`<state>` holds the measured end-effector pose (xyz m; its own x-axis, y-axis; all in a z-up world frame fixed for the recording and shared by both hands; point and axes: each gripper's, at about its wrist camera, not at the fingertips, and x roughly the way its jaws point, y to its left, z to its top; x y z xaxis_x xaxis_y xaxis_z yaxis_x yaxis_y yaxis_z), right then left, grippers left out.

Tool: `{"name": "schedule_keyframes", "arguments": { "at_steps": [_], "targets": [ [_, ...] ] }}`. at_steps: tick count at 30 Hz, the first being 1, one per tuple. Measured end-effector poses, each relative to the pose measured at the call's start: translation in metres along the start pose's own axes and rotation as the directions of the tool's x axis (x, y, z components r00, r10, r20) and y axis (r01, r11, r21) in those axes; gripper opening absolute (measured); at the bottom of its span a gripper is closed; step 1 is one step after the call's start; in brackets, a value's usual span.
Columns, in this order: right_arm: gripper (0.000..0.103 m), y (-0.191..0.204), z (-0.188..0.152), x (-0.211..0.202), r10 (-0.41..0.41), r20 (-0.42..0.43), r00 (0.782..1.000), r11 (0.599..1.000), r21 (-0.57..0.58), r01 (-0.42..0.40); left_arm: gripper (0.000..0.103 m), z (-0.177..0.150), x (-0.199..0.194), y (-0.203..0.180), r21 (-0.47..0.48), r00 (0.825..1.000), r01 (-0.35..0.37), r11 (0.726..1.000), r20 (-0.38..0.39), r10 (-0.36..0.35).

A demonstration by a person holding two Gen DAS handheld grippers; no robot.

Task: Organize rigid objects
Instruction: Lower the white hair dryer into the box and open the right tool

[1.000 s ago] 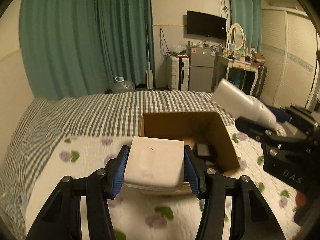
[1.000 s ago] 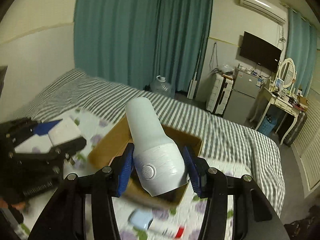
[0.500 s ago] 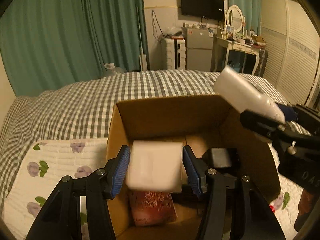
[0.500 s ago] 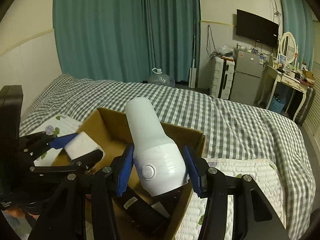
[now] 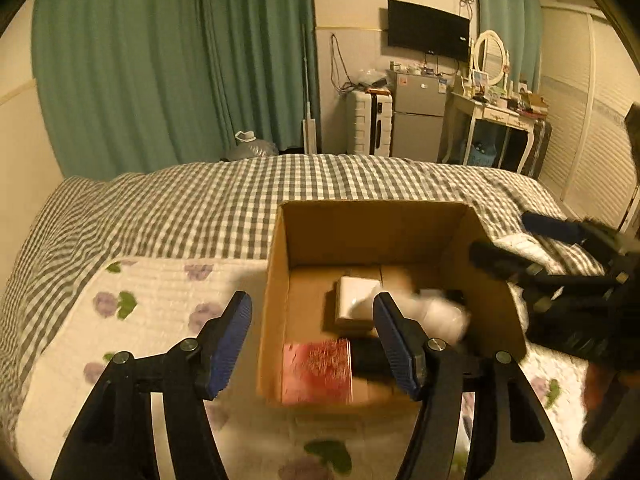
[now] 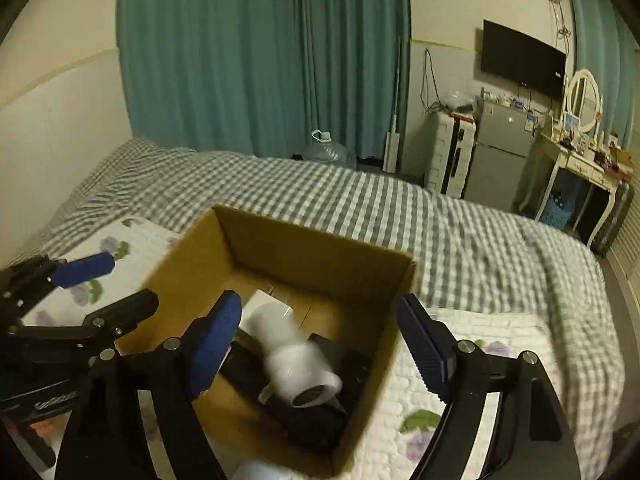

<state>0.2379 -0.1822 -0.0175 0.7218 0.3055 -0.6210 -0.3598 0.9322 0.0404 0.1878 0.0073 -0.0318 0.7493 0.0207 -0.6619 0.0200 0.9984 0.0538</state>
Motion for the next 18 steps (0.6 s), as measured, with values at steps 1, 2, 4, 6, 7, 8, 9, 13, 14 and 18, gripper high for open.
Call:
{"name": "schedule_keyframes", "arguments": {
  "at_steps": [1,2,4,6,7,8,9,13,14,18],
  "targets": [
    [0.081,-0.001,0.001,-0.014,-0.012,0.0,1.0,1.0,-0.008,0.012,0.066,-0.001,-0.011,0.001,-0.003,1.0,-0.005,1.0,0.001,0.005],
    [0.083,-0.002,0.0,-0.026,-0.018,0.003,1.0,1.0,-0.015,0.018,0.066,-0.004,-0.021,0.003,-0.007,1.0,-0.012,1.0,0.002,0.012],
    [0.088,-0.004,-0.004,-0.054,-0.031,0.005,1.0,0.999,-0.036,0.031,0.067,-0.008,-0.039,0.004,-0.01,1.0,-0.017,1.0,0.001,0.017],
    [0.088,-0.004,-0.01,-0.077,-0.058,0.004,0.998,0.997,-0.054,0.058,0.067,-0.015,-0.054,0.005,-0.001,1.0,-0.028,1.0,0.002,0.028],
    [0.088,-0.004,-0.014,-0.085,-0.067,-0.002,0.998,0.996,-0.061,0.066,0.067,-0.021,-0.06,0.003,0.005,0.999,-0.043,0.999,0.004,0.043],
    [0.088,-0.005,-0.022,-0.095,-0.081,-0.01,0.997,0.995,-0.06,0.08,0.067,-0.027,-0.066,0.002,0.009,0.998,-0.057,0.998,0.006,0.057],
    [0.088,-0.007,-0.028,-0.1,-0.089,-0.017,0.996,0.995,-0.057,0.088,0.067,-0.032,-0.069,0.001,0.008,0.998,-0.06,0.998,0.005,0.06],
    [0.088,-0.008,-0.058,-0.104,-0.12,-0.065,0.991,0.993,-0.026,0.119,0.067,-0.06,-0.07,0.003,-0.014,0.999,-0.044,0.999,-0.019,0.043],
    [0.088,-0.007,-0.067,-0.101,-0.133,-0.078,0.988,0.991,-0.02,0.131,0.067,-0.067,-0.067,0.004,-0.018,0.999,-0.043,0.999,-0.024,0.042],
    [0.088,0.001,-0.105,-0.077,-0.142,-0.143,0.979,0.988,0.031,0.148,0.067,-0.101,-0.037,0.001,-0.035,0.995,-0.027,0.999,-0.096,0.024]
  ]
}}
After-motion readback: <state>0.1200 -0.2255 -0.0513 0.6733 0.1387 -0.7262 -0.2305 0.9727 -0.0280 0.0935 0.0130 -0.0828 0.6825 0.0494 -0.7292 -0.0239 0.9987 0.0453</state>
